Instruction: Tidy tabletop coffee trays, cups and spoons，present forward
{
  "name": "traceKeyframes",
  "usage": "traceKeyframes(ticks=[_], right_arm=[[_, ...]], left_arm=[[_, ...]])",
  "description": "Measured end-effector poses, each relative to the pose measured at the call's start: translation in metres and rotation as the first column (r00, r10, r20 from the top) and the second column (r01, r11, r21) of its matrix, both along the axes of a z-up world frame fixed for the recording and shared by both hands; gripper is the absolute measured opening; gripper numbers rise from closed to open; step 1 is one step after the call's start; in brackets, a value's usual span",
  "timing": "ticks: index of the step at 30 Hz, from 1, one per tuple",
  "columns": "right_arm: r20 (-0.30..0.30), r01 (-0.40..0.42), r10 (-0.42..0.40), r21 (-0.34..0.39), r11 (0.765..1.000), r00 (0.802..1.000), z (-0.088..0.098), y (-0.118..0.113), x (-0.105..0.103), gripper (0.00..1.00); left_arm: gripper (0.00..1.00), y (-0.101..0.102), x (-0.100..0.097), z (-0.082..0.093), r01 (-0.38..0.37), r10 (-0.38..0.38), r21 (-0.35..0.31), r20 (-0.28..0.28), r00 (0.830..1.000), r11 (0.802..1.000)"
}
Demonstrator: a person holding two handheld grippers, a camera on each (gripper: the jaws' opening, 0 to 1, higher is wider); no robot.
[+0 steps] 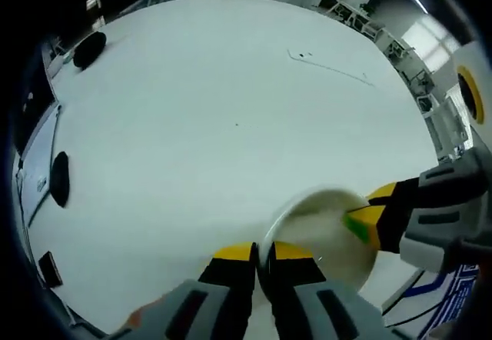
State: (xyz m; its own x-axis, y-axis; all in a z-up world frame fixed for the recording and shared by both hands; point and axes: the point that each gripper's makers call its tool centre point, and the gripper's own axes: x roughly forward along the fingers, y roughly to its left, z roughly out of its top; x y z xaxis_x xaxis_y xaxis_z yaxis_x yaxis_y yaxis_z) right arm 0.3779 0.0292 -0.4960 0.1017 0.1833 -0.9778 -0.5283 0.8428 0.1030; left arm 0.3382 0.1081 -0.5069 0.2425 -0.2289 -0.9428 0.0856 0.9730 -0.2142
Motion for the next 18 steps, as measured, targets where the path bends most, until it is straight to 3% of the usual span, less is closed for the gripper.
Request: traceKeyframes(ticks=[8,18], right_arm=[[-0.011,0.025,-0.025,0.007,1.000,1.000,-0.002,-0.016,-0.001,0.07],[-0.021,0.045,-0.045,-0.002,0.999,0.999,-0.009,-0.035,-0.021,0.07]], left_arm=[[0.09,-0.016,-0.007,0.000,0.028,-0.028,0.000,-0.011,1.000,1.000],[0.09,-0.031,-0.009,-0.007,0.062,-0.062,0.001,-0.028,0.998,0.998]])
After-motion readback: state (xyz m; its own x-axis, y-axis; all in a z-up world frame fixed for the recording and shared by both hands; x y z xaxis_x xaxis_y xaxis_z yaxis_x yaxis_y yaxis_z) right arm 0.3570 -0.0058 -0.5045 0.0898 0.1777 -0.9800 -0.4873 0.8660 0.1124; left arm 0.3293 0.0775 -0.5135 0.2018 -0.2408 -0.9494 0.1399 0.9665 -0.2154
